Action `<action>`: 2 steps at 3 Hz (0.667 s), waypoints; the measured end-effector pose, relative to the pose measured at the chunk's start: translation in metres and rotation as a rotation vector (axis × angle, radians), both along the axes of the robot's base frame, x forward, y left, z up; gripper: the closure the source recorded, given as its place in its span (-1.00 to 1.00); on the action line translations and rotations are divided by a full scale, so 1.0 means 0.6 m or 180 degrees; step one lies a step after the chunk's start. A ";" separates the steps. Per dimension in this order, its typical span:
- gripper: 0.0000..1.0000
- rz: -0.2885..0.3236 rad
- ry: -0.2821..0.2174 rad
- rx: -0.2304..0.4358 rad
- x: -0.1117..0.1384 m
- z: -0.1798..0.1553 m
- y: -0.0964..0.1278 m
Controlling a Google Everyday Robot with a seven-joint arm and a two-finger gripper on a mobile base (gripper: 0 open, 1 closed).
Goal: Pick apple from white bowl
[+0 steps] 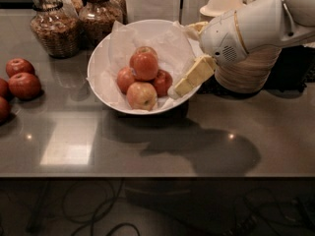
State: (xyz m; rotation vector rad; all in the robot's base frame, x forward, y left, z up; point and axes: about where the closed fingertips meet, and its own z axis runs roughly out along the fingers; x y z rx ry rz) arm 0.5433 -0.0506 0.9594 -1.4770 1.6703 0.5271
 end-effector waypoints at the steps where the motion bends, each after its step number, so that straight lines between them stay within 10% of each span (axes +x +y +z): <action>1: -1.00 0.0000 0.0000 0.0032 0.003 -0.005 0.007; 2: -1.00 0.0099 0.0028 0.0139 0.023 -0.033 0.054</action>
Offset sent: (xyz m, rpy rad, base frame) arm 0.0315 0.0635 -0.0410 0.0884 0.0210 0.0610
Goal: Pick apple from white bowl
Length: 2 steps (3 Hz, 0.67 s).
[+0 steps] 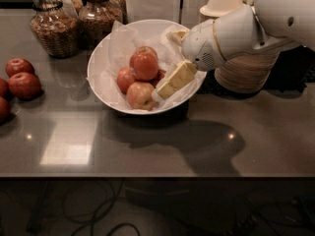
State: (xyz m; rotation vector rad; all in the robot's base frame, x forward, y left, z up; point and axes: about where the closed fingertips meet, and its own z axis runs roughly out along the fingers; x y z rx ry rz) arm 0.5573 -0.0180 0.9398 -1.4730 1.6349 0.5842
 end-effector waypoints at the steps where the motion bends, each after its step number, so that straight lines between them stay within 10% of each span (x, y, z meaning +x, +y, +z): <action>1: -0.76 0.0124 0.0026 0.0053 0.019 -0.023 0.044; 2: -0.90 0.0152 0.0041 0.0057 0.034 -0.039 0.063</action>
Offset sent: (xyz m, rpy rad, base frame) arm 0.0337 0.0480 -0.0357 0.0200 0.0184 0.0510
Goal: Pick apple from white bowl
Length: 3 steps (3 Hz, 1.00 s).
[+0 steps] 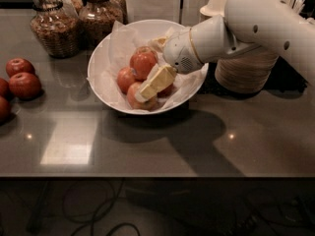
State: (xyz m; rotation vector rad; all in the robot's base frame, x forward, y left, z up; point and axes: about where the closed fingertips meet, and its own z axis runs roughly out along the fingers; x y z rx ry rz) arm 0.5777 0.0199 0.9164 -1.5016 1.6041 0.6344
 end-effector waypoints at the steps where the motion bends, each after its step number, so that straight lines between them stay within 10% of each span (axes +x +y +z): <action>1: -0.92 0.0004 -0.0018 0.0016 0.015 -0.005 0.011; 3: -0.11 -0.0002 0.0000 0.0039 0.025 -0.010 0.016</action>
Offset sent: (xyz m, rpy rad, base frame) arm 0.0243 0.0080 -0.0092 0.0220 0.0067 -0.0126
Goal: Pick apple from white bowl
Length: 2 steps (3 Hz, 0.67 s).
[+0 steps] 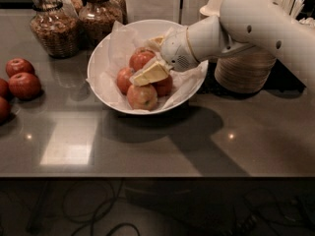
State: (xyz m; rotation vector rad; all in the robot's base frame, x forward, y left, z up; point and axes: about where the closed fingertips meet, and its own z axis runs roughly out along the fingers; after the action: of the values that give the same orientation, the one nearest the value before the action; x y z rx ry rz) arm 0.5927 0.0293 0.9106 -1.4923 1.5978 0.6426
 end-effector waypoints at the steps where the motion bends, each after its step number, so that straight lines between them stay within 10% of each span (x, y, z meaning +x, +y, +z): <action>1: 0.35 0.0000 0.0000 0.0000 0.000 0.000 0.000; 2: 0.82 0.0001 0.0000 0.0000 0.000 0.000 0.000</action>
Offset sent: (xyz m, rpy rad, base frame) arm 0.0000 0.0000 0.0000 0.0000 0.0000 0.0001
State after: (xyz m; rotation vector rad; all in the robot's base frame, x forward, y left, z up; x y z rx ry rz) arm 0.5926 0.0294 0.9106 -1.4924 1.5978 0.6427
